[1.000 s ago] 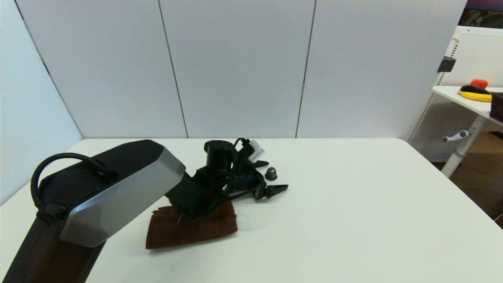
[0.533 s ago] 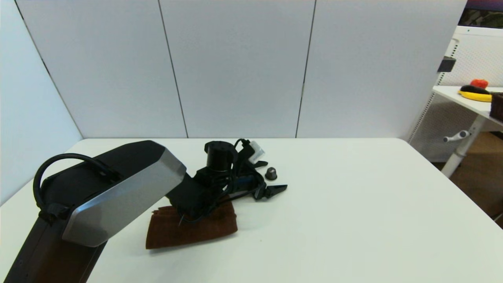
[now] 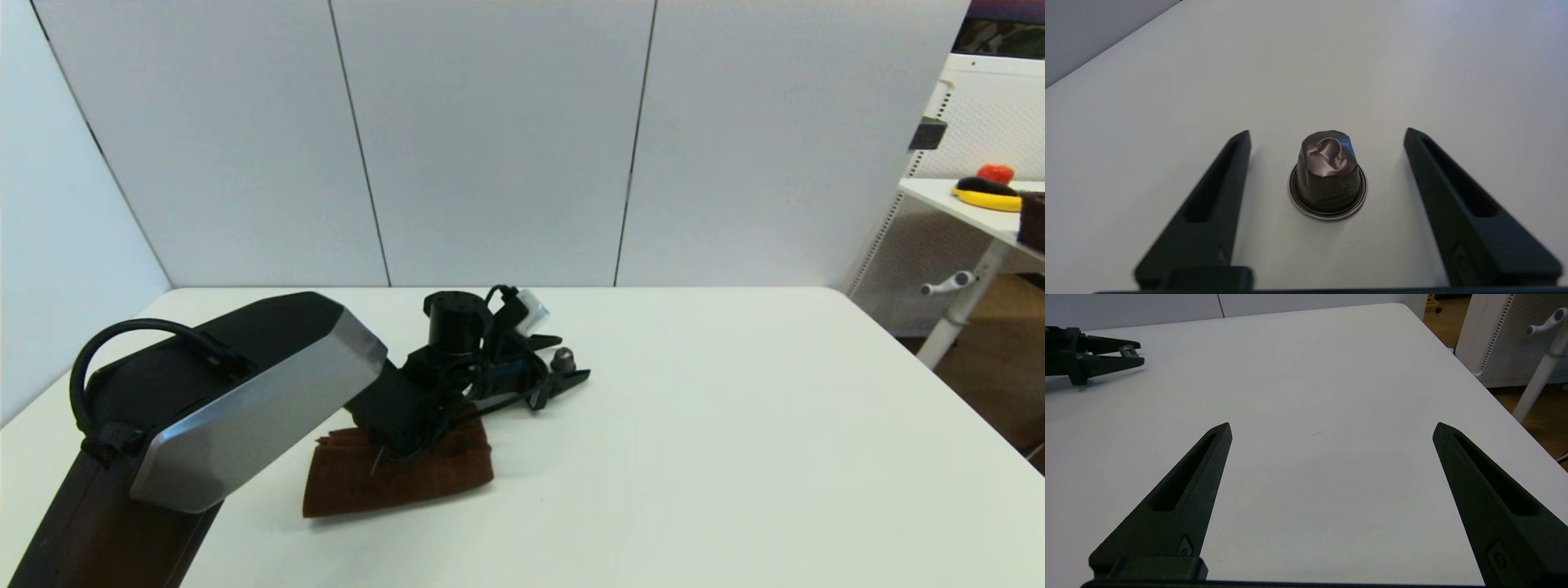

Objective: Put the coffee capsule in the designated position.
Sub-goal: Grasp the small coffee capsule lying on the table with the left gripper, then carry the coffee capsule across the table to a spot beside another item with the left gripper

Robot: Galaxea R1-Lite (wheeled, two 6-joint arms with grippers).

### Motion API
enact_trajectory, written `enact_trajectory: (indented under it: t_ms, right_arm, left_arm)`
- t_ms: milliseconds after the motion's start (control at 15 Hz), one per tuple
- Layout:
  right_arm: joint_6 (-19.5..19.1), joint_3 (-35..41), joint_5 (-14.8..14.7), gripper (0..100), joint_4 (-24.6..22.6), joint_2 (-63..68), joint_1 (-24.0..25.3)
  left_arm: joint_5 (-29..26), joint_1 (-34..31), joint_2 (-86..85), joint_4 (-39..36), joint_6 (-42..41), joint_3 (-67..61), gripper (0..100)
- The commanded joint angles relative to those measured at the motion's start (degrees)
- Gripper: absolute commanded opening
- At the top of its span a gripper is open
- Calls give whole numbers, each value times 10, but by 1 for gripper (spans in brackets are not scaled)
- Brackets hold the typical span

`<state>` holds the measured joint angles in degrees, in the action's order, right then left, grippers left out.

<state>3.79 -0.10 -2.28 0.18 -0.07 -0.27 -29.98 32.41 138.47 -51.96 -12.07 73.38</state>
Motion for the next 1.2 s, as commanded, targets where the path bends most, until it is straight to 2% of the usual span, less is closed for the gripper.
enact_trajectory:
  t_ms: [67,800,1000,1200]
  right_arm:
    - [0,0,0,100,0,-1,0]
    - [0,0,0,100,0,1,0]
    - [0,0,0,100,0,-1,0]
    - [0,0,0,100,0,-1,0]
  left_arm:
    - [-2,1,0,-3,2,-3,0]
    - [-2,-3,-33,-3,3,-6,0]
    - [3,-28,-66,-2,5,-12,0]
    - [41,-70,-131,-2,6,-67,0]
